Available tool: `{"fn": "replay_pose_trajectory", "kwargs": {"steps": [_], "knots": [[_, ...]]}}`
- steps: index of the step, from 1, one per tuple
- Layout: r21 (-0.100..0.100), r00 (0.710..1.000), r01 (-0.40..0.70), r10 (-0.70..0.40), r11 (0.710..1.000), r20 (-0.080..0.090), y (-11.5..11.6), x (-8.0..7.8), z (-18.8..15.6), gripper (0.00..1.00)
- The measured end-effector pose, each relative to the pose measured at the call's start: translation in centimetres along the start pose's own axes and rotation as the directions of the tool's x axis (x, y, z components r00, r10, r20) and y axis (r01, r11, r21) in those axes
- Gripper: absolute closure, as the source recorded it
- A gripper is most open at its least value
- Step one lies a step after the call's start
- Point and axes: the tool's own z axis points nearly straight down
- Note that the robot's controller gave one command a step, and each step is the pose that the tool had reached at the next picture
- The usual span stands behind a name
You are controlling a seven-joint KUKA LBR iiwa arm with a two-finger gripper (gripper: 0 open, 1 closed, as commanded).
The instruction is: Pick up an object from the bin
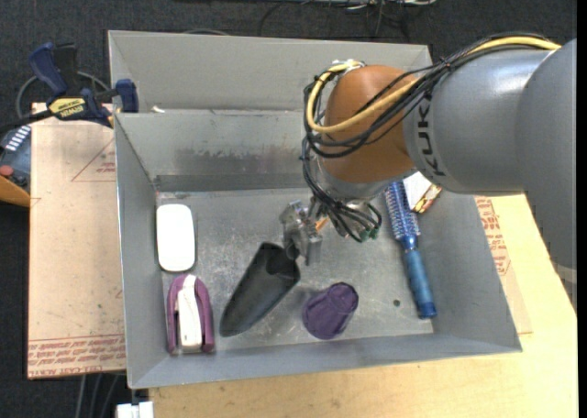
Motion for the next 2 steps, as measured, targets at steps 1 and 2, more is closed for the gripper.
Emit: {"fn": "replay_pose_trajectory", "kwargs": {"steps": [1,2], "knots": [[0.0,1.0,0.0,0.0,1.0,0.0,0.0,0.0,-2.0,1.0],[0.002,1.0,0.0,0.0,1.0,0.007,0.0,-0.2,-3.4,1.0]]}}
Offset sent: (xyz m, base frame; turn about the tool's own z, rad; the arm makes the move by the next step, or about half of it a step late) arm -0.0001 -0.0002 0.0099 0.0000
